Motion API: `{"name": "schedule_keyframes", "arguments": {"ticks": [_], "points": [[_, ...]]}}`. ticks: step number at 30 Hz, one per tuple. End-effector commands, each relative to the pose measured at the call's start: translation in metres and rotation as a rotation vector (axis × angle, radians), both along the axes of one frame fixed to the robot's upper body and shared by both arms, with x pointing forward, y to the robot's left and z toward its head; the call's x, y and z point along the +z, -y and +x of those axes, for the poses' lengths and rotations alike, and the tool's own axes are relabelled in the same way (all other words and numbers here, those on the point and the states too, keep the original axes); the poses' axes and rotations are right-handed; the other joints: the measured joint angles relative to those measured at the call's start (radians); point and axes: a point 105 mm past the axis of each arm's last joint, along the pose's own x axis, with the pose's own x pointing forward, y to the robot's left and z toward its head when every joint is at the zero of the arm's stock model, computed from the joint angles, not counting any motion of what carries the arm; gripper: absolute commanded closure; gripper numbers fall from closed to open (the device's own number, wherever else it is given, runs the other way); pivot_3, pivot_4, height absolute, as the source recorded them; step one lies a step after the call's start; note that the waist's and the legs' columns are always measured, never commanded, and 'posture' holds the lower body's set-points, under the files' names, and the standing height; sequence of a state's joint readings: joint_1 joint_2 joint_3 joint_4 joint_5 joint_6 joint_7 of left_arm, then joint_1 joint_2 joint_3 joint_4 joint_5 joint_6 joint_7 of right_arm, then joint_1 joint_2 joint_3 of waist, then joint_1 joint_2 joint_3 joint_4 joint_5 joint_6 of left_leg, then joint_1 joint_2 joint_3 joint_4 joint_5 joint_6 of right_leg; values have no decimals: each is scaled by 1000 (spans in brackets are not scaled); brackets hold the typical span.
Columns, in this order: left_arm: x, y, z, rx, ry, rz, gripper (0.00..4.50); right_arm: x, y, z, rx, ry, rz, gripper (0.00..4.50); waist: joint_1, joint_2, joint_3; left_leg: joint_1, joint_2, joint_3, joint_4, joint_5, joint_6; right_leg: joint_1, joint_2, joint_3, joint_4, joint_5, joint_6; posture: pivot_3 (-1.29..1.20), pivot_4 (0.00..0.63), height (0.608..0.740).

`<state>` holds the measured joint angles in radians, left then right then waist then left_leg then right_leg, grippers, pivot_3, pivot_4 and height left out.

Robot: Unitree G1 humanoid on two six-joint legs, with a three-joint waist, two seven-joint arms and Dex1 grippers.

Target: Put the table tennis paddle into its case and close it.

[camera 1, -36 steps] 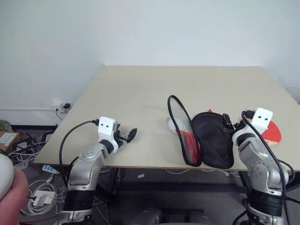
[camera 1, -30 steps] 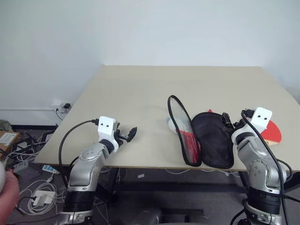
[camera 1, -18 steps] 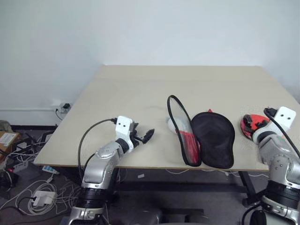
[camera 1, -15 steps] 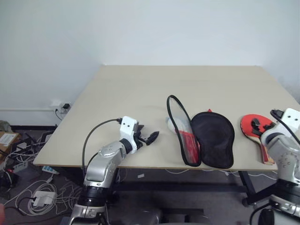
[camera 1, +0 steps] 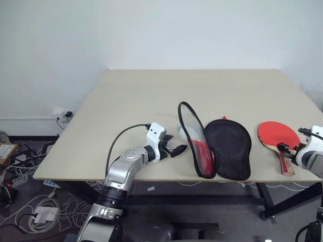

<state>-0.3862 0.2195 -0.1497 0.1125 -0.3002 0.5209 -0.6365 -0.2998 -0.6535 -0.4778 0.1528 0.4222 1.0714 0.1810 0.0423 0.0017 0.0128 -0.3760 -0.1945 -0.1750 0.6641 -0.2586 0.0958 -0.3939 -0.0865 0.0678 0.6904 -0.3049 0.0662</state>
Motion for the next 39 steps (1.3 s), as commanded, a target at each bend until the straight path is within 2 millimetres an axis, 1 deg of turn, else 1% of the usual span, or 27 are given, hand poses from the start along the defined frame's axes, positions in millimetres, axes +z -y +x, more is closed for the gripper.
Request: {"name": "schedule_keyframes", "arguments": {"ticks": [1, 6, 9, 12, 15, 22, 23, 26, 28, 30, 32, 36, 39], "points": [[16, 4, 6, -18, 67, -5, 0, 15, 6, -1, 5, 25, -10, 28, 0, 0, 0, 0, 0, 0, 0, 0, 0, 0, 0, 0, 0, 0, 0, 0, 0, 716], [13, 6, 9, -12, 71, 3, 0, 4, 1, -10, 27, -31, 14, 28, 2, -1, 0, -1, 0, -1, 0, 0, 0, 0, 0, 0, 0, 0, 0, 0, 0, 716], [15, 9, 11, -11, 74, -8, 0, -4, 3, -15, 28, -72, -6, 28, 2, -1, 0, -1, 0, -1, 1, 0, 0, 0, 0, 0, 0, 0, 0, 0, 0, 716], [15, 10, 13, -3, 73, -16, 0, -5, 3, -15, 38, -78, -26, 28, 1, -1, 1, -1, 0, -1, 1, 0, 0, 0, 0, 0, 0, 0, 0, 0, 0, 716], [14, 12, 14, -5, 72, -17, 0, -4, 5, -12, 35, -72, -65, 630, 1, -1, 1, -1, 0, -1, 1, 0, 0, 0, 0, 0, 0, 0, 0, 0, 0, 716], [15, 16, 14, -12, 74, -24, 0, -6, 1, -3, 35, -58, -94, 3090, 1, -1, 1, -1, 0, -1, 2, 0, 0, 0, 0, 0, 0, 0, 0, 0, 0, 716], [15, 16, 14, -13, 74, -24, 0, -5, 0, -1, 37, -47, -95, 3385, 1, -2, 1, -1, 0, -1, 2, 0, 0, 1, 0, 0, 0, 0, 0, 0, 0, 716], [15, 17, 15, -15, 75, -23, 0, 11, -4, 5, 37, 32, -109, 3397, -1, -2, 1, -1, 0, 0, 3, 0, 0, 1, 0, 0, 0, 0, 0, 0, 0, 716], [14, 17, 16, -16, 75, -21, 0, 37, -5, 11, 6, 140, -135, 3397, -3, -1, 1, -1, 0, 0, 3, 0, 0, 0, 0, 0, 0, 1, 0, 0, 0, 716], [14, 19, 17, -18, 73, -22, 0, 57, -18, 15, 6, 224, -97, 3397, -6, 1, 1, -2, 0, 0, 2, 0, 0, -1, 0, 0, 0, 1, 0, 0, 0, 716], [14, 22, 19, -20, 73, -24, 0, 68, -35, 18, 26, 263, -77, 3397, -9, 1, 1, -3, 0, 0, 2, 0, 0, -3, 0, 0, 1, 1, 0, 0, 0, 716], [14, 28, 20, -32, 74, -31, 0, 75, -71, 22, 66, 283, -16, 3397, -9, 0, 2, -5, 1, -1, 2, 0, 0, -8, 0, 0, 2, 1, -1, 0, 0, 716], [13, 33, 19, -42, 72, -36, 0, 74, -101, 21, 99, 271, 37, 3397, -8, 0, 2, -5, 1, -1, 2, 0, 0, -9, 0, 0, 2, 2, -2, 0, 0, 716]]}}
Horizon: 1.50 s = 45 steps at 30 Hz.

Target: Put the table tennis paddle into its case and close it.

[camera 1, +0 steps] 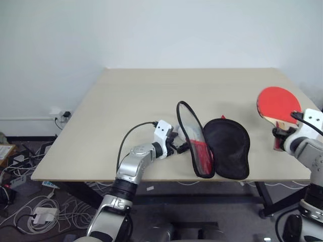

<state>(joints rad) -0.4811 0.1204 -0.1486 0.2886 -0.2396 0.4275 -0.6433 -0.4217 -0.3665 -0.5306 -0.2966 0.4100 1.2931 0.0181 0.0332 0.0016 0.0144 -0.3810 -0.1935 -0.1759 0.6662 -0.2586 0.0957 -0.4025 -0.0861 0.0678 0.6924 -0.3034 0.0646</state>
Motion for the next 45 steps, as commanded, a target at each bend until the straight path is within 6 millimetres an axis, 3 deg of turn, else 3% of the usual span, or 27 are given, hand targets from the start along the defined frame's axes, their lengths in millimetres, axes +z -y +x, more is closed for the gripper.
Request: {"name": "schedule_keyframes", "arguments": {"ticks": [1, 9, 16, 21, 30, 38, 41, 45], "points": [[14, 10, 4, -27, 56, -12, 0, 13, -27, -4, 37, 29, 17, 3397, 2, 0, 0, 0, 0, 0, 0, 0, 0, 0, 0, 0, 0, 0, 0, 0, 0, 716], [12, 17, 5, -37, 55, -23, 0, -19, -71, -27, 71, -80, 94, 3397, 0, 1, 0, -3, -2, 1, 0, 1, 1, -4, 0, -2, 1, 1, 0, 0, 0, 716], [12, 22, 7, -46, 54, -33, 0, -54, -84, -43, 66, -201, 101, 3397, -3, 1, -1, -2, -2, 1, 0, 0, 0, -4, 0, -2, 1, 1, 0, 0, 0, 716], [13, 22, 7, -47, 55, -35, 0, -64, -85, -42, 63, -219, 89, 3397, -6, 1, -1, -2, -2, 1, 0, 0, -1, -4, 0, -2, 1, 1, 0, 0, 0, 716], [11, 15, 9, -24, 52, -33, 0, -53, -99, -31, 143, -166, 24, 3397, -25, 1, -1, -1, -2, 1, 0, 1, -1, -3, 0, -2, 1, 1, 0, 0, 0, 716], [9, 11, 8, -2, 47, -33, 0, -31, -113, -21, 218, -81, -26, 3397, -32, 1, -1, -1, -1, 1, 0, 1, -1, -4, 0, -3, 1, 1, 0, 0, 0, 716], [9, 9, 8, 6, 48, -32, 0, -33, -119, -20, 236, -83, -22, 3397, -31, 1, -1, -1, -1, 1, 0, 1, -1, -4, 0, -3, 1, 1, 0, 0, 0, 716], [9, 8, 8, 15, 49, -31, 0, -51, -117, -24, 220, -152, -16, 3397, -31, 1, -1, -1, -2, 1, 0, 1, 0, -4, 0, -3, 1, 2, 0, 0, 0, 716]]}}
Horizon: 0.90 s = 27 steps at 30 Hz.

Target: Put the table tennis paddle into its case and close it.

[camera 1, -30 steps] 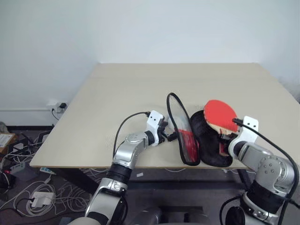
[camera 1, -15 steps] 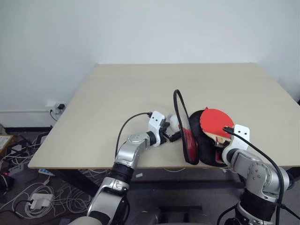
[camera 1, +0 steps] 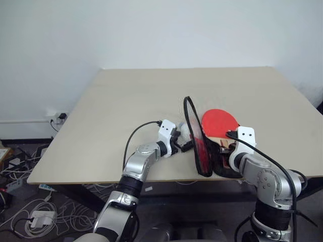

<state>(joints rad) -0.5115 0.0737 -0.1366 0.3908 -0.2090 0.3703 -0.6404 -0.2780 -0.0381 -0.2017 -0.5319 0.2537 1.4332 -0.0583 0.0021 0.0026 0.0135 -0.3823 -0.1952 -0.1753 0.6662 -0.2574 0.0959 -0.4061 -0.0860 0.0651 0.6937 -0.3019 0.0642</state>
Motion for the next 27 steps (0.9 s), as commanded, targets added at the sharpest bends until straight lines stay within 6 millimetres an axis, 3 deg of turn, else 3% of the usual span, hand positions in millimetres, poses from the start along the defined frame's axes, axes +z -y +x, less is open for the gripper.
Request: {"name": "schedule_keyframes", "arguments": {"ticks": [1, 13, 23, 27], "points": [[17, -1, 3, 8, 61, -22, 0, -1, 5, 1, -22, 14, -1, 3397, 0, 0, 0, 0, 0, 0, 0, 0, 0, 0, 0, 0, 0, 0, 0, 0, 0, 716], [17, -2, 4, 10, 62, -19, 0, -8, 25, -7, -101, 3, 2, 3397, 1, 0, 0, 0, 0, 0, 0, 0, 0, 0, 0, 0, 0, 0, 0, 0, 0, 716], [20, 1, 6, -2, 68, -19, 0, -18, 16, -11, -89, -20, -1, 3397, 0, -1, -1, 1, 0, 0, 0, 0, 0, 1, 0, 0, 0, 0, 0, 0, 0, 716], [19, 1, 6, -3, 71, -14, 0, -15, 14, -10, -80, -7, 0, 2024, -1, -1, -1, 1, 0, 0, 0, 0, 0, 1, 0, 0, 0, 0, 0, 0, 0, 716]]}}
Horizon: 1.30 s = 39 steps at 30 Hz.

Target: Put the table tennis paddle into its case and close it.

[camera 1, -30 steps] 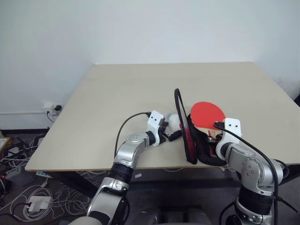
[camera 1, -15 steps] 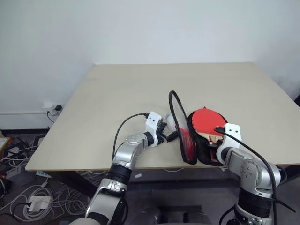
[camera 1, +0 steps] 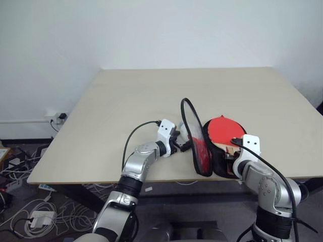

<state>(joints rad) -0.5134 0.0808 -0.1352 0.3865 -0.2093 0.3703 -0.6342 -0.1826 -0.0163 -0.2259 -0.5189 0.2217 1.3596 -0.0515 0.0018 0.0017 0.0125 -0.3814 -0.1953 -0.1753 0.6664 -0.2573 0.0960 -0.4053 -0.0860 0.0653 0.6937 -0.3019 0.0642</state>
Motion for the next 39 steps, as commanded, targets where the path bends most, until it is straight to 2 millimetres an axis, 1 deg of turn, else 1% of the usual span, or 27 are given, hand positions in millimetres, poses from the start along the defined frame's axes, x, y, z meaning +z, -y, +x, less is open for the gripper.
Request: {"name": "schedule_keyframes", "arguments": {"ticks": [1, 3, 4, 5, 8, 10, 12, 13, 14, 16, 18, 19, 21, 23, 25, 27, 29, 31, 33, 36, 39], "points": [[17, 3, 5, -13, 65, -19, 0, 7, 0, 2, -7, 30, -9, 1743, 0, 0, 0, 0, 0, 0, 0, 0, 0, 0, 0, 0, 0, 0, 0, 0, 0, 716], [17, 3, 5, -13, 65, -19, 0, 12, -2, 3, 5, 50, 22, 952, 1, 0, 0, 0, 0, 0, 0, 0, 0, 0, 0, 0, 0, 0, 0, 0, 0, 716], [17, 3, 5, -12, 65, -19, 0, 22, -3, 5, 11, 97, 60, 662, 1, 0, 0, 0, 0, 0, 0, 0, 0, 1, 0, 0, 0, 0, 0, 0, 0, 716], [17, 3, 5, -12, 65, -19, 0, 30, -4, 7, 15, 132, 86, 662, 1, 0, 0, 0, 0, 0, 0, 0, 0, 1, 0, 0, 0, 0, 0, 0, 0, 716], [17, 4, 5, -14, 67, -17, 0, 75, -7, 12, 67, 339, 174, 662, 0, 0, 0, 0, 0, 0, 0, 0, 0, 0, 0, 0, 0, 0, 0, 0, 0, 716], [17, 5, 5, -16, 69, -15, 0, 99, -4, 12, 82, 449, 201, 662, 0, 0, 0, 0, 0, 0, 0, 0, 0, 0, 0, 0, 0, 0, 0, 0, 0, 716], [17, 5, 5, -20, 71, -16, 0, 112, 1, 13, 74, 509, 218, 662, 0, 0, 0, 0, 0, 0, 0, 0, 0, 0, 0, 0, 0, 0, 0, 0, 0, 716], [18, 9, 4, -38, 75, -17, 0, 125, 11, 16, 37, 569, 218, 662, 0, 0, 0, 0, 0, -1, 0, 0, 0, 0, 0, -1, 0, 0, 0, 0, 0, 716], [19, 12, 3, -52, 78, -18, 0, 134, 18, 18, 10, 608, 219, 662, 1, 0, 0, 0, 0, -1, 0, 0, 0, 0, 0, -1, 0, 0, 0, 0, 0, 716], [21, 23, -2, -112, 90, -15, 0, 156, 48, 24, -124, 701, 170, 662, 1, 0, 0, 0, -1, 0, 0, 0, 0, 0, 0, -1, 0, 0, 0, 0, 0, 716], [24, 37, -8, -165, 86, -32, 0, 170, 71, 29, -229, 754, 147, 662, 3, 1, 0, 0, -2, 0, 0, 0, 0, 1, 0, -1, 0, 0, 0, 0, 0, 716], [27, 46, -11, -193, 81, -49, 0, 175, 77, 30, -251, 771, 132, 662, 5, 1, 0, 0, -3, 0, 0, 0, 0, 1, -1, -1, 0, 0, 0, 0, 0, 716], [31, 58, -15, -238, 82, -63, 0, 179, 81, 33, -266, 781, 115, 662, 7, 0, 0, 0, -3, 0, 0, 0, 0, 1, -1, -1, 0, 0, 0, 0, 0, 716], [36, 79, -24, -311, 85, -71, 0, 173, 84, 35, -283, 763, 107, 662, 7, 1, 0, 0, -1, 0, 0, 1, 1, 0, -1, 0, 0, 0, 0, 0, 0, 716], [38, 93, -30, -358, 91, -63, 0, 165, 84, 37, -291, 738, 101, 662, 7, 1, -1, 0, -1, 0, 0, 1, 3, 1, -2, 0, 0, 0, 0, 0, 0, 716], [39, 101, -32, -378, 99, -53, 0, 155, 80, 37, -290, 705, 96, 662, 6, 1, -1, 0, -1, 0, 0, 2, 3, 1, -1, 1, 0, 0, 0, 0, 0, 716], [41, 106, -31, -378, 105, -43, 0, 146, 77, 36, -291, 680, 93, 662, 5, 1, -1, 0, -1, 0, 0, 2, 4, 1, -1, 1, 0, 0, 0, 0, 0, 716], [47, 105, -30, -373, 82, -70, 0, 137, 74, 35, -294, 654, 98, 662, -1, 2, -1, 0, 0, 0, 0, 2, 3, 0, -1, 1, 0, 0, 0, 0, 0, 716], [55, 98, -28, -361, 51, -101, 0, 131, 71, 34, -287, 638, 95, 662, -3, 2, -1, 0, 0, 1, 0, 2, 3, 0, 0, 2, 0, 0, 0, 0, 0, 716], [68, 83, -23, -339, -9, -155, 0, 126, 69, 34, -281, 624, 87, 662, -4, 2, -1, 0, 1, 1, 0, 2, 4, -1, 0, 1, 1, 0, 0, 0, 0, 716], [73, 66, -19, -313, -23, -118, 0, 122, 70, 34, -283, 614, 86, 662, -4, 2, -1, 0, 0, 1, 0, 2, 4, -1, 0, 1, 1, 0, 0, 0, 0, 716]]}}
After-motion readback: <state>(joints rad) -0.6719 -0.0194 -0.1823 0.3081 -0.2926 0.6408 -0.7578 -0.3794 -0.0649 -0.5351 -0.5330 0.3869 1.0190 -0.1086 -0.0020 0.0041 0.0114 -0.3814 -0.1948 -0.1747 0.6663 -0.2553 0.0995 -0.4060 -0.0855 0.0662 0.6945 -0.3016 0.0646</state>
